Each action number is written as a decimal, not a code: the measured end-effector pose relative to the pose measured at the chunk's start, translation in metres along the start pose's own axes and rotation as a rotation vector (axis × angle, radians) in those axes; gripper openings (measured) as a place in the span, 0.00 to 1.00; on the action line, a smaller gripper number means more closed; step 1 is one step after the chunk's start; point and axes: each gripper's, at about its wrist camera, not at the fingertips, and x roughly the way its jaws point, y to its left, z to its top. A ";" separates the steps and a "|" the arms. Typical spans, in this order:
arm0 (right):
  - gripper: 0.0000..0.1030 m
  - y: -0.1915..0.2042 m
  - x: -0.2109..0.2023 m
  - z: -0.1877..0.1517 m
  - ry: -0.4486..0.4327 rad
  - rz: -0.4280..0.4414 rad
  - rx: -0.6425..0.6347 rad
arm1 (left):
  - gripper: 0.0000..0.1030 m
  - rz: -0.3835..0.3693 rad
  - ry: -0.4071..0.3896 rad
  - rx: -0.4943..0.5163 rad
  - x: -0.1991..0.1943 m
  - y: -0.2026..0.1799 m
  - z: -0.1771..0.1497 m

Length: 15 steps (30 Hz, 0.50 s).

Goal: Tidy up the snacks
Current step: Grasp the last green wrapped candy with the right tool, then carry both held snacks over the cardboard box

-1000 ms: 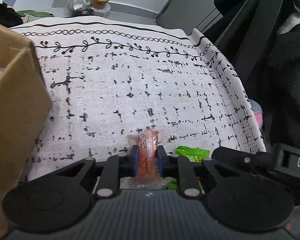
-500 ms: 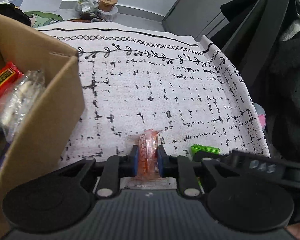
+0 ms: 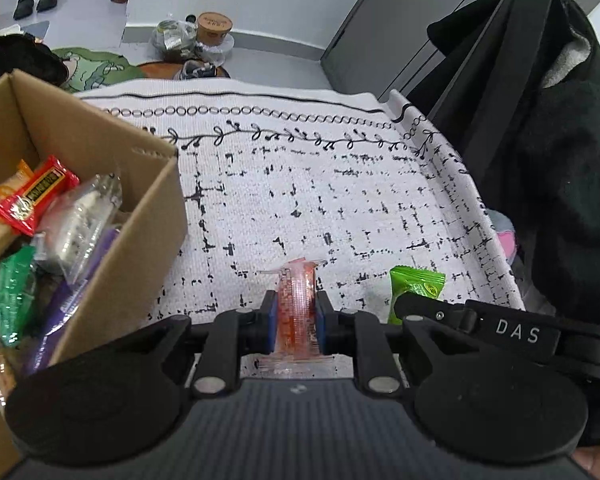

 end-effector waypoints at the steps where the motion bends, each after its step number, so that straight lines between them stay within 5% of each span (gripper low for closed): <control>1: 0.25 0.001 -0.003 0.000 -0.009 0.004 0.001 | 0.17 0.001 -0.003 0.002 -0.003 -0.001 0.000; 15: 0.25 0.016 -0.044 -0.009 -0.116 0.074 0.018 | 0.17 0.044 -0.078 0.031 -0.047 -0.005 0.000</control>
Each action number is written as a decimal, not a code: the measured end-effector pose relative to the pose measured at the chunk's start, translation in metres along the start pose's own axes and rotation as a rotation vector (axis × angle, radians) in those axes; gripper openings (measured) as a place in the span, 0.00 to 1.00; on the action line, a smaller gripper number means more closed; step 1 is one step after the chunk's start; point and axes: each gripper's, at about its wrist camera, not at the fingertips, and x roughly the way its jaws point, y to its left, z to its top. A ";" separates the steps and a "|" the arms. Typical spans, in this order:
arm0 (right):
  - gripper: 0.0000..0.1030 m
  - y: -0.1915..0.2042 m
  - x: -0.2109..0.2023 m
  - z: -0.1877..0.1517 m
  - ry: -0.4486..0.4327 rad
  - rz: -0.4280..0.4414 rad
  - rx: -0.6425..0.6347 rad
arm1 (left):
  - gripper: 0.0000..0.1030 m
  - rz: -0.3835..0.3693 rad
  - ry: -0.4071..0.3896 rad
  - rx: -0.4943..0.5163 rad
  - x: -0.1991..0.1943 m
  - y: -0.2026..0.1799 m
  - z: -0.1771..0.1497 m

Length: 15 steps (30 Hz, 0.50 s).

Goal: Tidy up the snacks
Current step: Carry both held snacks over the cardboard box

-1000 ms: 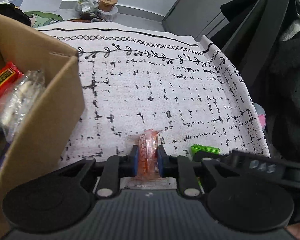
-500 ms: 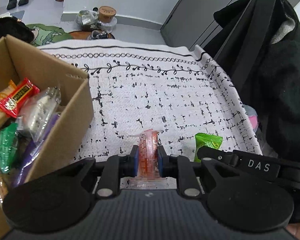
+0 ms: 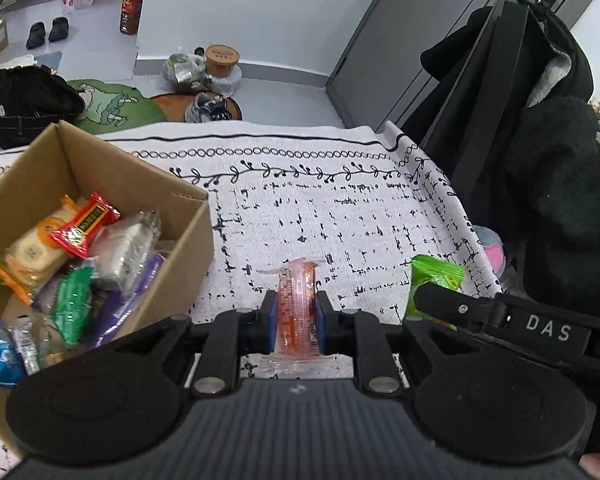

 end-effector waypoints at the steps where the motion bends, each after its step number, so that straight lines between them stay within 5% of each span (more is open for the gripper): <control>1: 0.25 0.001 -0.001 -0.001 -0.002 0.003 -0.003 | 0.17 0.004 -0.007 0.002 -0.003 0.000 0.000; 15: 0.25 0.025 -0.013 -0.015 -0.062 0.059 0.023 | 0.17 0.036 -0.059 -0.010 -0.041 0.019 0.005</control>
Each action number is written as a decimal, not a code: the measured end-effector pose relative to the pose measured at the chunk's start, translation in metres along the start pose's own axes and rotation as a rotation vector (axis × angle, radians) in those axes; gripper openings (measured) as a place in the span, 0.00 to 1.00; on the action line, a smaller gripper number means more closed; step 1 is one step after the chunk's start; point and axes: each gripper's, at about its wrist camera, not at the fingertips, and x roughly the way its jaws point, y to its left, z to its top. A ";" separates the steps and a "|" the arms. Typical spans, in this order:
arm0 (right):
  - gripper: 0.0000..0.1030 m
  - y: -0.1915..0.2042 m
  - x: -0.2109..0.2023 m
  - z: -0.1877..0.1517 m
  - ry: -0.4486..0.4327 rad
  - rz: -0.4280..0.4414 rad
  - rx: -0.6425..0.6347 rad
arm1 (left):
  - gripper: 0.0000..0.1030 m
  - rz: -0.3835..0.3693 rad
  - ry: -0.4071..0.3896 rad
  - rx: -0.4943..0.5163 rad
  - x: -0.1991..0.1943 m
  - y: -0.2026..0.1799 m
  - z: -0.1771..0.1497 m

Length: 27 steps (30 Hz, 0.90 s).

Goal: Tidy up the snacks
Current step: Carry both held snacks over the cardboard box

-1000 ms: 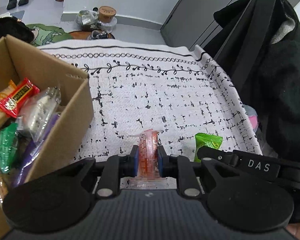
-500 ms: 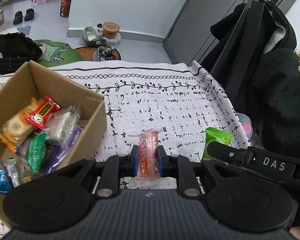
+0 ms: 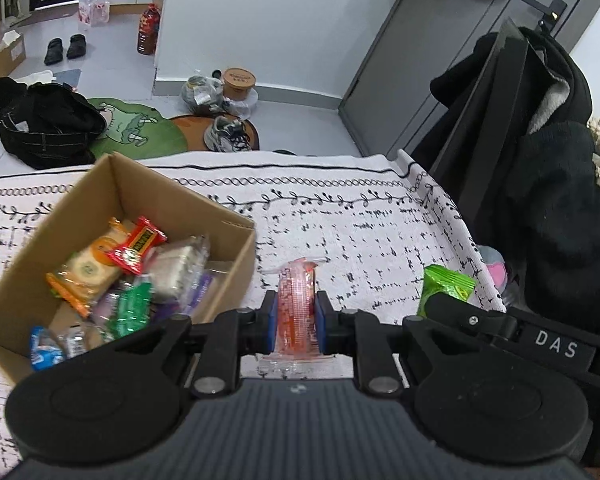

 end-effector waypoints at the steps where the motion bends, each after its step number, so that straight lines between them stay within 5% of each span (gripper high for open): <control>1: 0.25 0.002 0.001 -0.002 0.000 0.006 0.001 | 0.17 0.002 -0.003 -0.003 -0.003 0.002 0.001; 27: 0.25 0.065 0.018 -0.042 0.041 0.132 -0.033 | 0.17 0.133 -0.025 -0.137 -0.042 0.104 0.004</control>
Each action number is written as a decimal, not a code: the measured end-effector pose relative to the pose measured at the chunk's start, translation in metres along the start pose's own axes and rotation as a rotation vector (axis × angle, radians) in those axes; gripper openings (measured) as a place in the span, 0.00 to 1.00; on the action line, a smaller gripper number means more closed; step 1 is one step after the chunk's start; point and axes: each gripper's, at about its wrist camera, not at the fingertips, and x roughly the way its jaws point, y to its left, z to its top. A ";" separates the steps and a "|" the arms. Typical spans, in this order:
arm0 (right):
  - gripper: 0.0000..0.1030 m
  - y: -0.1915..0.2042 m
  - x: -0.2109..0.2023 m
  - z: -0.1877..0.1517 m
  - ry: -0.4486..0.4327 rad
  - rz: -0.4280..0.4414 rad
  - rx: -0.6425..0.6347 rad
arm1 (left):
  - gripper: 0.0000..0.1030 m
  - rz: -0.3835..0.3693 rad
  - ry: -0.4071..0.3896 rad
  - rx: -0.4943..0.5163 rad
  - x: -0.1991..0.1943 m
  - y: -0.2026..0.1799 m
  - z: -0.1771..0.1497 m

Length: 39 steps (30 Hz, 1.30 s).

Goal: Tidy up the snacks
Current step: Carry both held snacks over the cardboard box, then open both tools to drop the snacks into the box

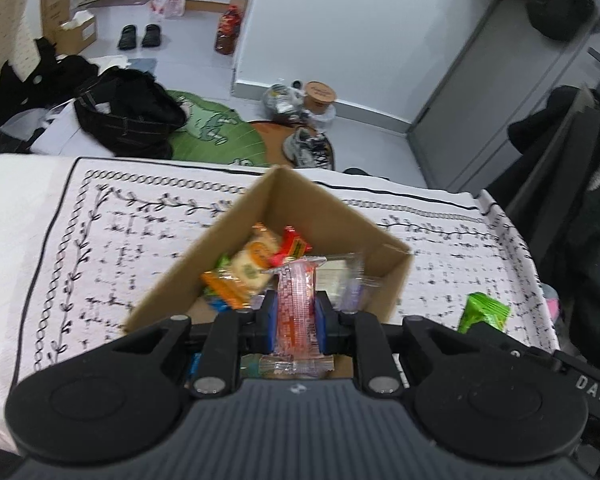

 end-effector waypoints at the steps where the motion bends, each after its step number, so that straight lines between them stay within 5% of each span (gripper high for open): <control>1: 0.25 0.001 0.001 -0.001 0.002 -0.002 0.003 | 0.17 0.003 0.002 -0.005 0.001 0.003 0.000; 11: 0.25 0.017 0.016 -0.011 0.029 0.003 -0.009 | 0.20 0.031 0.030 -0.046 0.015 0.030 0.000; 28: 0.25 0.041 0.046 -0.020 0.049 -0.012 0.007 | 0.23 -0.032 0.037 -0.045 0.013 0.050 0.010; 39: 0.27 0.064 0.063 -0.029 0.070 0.054 0.020 | 0.25 -0.051 0.042 -0.056 0.008 0.067 0.015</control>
